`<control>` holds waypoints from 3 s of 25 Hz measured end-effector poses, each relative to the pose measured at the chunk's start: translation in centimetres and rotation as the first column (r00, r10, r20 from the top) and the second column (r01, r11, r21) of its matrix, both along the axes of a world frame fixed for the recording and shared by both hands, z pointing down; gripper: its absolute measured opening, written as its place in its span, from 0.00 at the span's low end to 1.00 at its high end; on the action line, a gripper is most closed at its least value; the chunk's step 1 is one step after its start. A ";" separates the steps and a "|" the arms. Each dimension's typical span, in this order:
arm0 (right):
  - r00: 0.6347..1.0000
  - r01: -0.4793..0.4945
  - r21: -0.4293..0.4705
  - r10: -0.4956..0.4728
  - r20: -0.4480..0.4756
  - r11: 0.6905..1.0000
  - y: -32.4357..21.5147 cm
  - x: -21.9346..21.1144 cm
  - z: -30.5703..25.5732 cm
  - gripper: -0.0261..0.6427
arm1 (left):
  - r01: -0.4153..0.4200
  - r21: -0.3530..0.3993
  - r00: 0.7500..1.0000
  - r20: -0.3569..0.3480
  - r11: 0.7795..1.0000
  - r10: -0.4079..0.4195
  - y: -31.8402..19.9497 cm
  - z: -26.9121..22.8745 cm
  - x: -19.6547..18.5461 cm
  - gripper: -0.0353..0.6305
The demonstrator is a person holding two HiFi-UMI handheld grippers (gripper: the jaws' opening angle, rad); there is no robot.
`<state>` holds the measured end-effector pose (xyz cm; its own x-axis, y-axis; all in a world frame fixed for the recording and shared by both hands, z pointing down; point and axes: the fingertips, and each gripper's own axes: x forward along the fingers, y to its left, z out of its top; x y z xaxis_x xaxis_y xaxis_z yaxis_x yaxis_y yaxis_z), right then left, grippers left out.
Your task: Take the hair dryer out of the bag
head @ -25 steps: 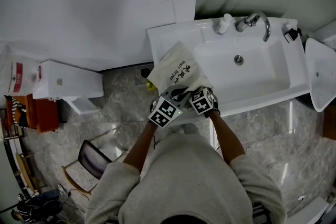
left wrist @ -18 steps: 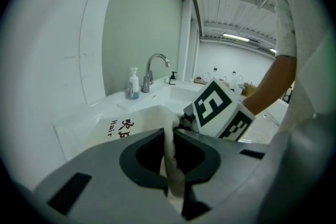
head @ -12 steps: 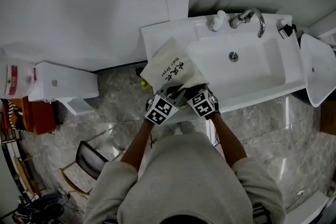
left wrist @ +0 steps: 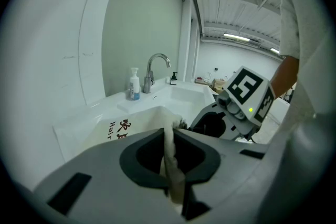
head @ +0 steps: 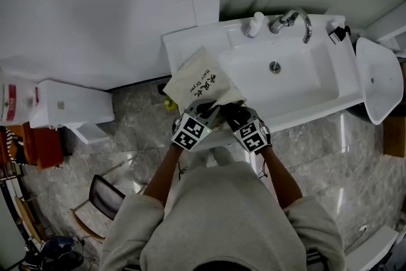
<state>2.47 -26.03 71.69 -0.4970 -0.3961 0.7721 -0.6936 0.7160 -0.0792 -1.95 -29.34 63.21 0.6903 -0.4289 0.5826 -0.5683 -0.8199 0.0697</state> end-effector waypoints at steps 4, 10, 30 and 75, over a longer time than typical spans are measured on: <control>1.000 -0.022 0.005 0.022 -0.002 1.000 1.2 1.7 -0.4 0.35 | 0.000 0.000 1.000 0.002 1.000 0.000 -0.3 0.2 0.3 0.10; 0.999 -0.044 0.003 0.044 0.008 0.999 3.7 3.7 -0.8 0.35 | -0.005 -0.009 1.000 0.007 1.000 0.005 -0.4 0.5 0.8 0.10; 0.994 -0.063 0.001 0.063 0.090 0.998 9.6 6.4 -4.9 0.35 | 0.014 -0.039 1.000 0.025 0.999 -0.013 -1.4 1.8 2.2 0.10; 0.902 -0.293 0.288 0.163 0.401 0.912 -11.1 0.9 -17.8 0.35 | 0.258 0.041 0.947 -0.208 0.965 -0.244 -6.0 -7.5 -6.9 0.10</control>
